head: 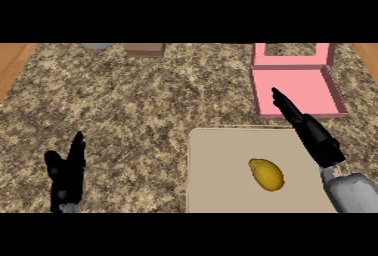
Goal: Pick the lemon from the tray and place it in the cardboard box
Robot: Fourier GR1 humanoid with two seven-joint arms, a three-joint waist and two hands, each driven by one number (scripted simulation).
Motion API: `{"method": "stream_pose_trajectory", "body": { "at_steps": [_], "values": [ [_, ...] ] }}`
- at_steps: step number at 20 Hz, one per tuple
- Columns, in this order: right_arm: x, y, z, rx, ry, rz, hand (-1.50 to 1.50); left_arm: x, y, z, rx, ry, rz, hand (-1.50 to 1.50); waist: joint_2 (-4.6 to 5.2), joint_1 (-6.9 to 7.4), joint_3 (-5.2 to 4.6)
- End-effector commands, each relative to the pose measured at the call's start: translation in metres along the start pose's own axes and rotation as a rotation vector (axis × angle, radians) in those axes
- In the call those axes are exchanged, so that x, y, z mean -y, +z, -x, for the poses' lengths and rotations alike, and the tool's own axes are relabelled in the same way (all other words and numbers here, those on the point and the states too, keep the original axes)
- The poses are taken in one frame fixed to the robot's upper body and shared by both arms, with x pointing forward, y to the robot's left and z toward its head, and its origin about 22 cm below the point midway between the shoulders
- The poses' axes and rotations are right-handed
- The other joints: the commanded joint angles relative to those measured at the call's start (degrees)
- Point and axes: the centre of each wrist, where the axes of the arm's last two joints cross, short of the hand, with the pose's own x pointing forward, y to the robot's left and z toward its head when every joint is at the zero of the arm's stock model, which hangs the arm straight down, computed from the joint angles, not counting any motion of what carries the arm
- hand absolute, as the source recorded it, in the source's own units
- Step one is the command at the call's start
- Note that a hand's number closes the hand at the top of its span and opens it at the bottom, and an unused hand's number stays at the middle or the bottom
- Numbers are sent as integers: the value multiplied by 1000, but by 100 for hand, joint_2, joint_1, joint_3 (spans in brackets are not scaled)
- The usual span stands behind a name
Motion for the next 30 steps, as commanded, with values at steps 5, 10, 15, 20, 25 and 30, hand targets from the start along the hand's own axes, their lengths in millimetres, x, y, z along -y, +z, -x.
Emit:
{"method": "stream_pose_trajectory", "body": {
  "at_steps": [5,10,15,20,25,30],
  "values": [
    [-41,18,17,-47,-128,-105,-150,-12,47,-57,316,-177,268,0,-129,-550,35],
    [0,19,7,30,240,-70,-150,-75,99,-19,117,-358,201,0,-403,-1068,-56],
    [10,13,-17,183,460,-130,-150,-87,122,-18,61,-360,203,0,-518,-1283,-82],
    [17,14,-33,262,607,-158,-150,-95,134,-24,49,-351,200,0,-554,-1553,-84],
    [21,18,-40,239,693,-264,-150,-100,142,-25,46,-354,195,0,-536,-1609,-113],
    [10,28,-33,176,713,-387,-150,-100,143,-29,64,-354,209,0,-459,-1652,-108]
  ]
}}
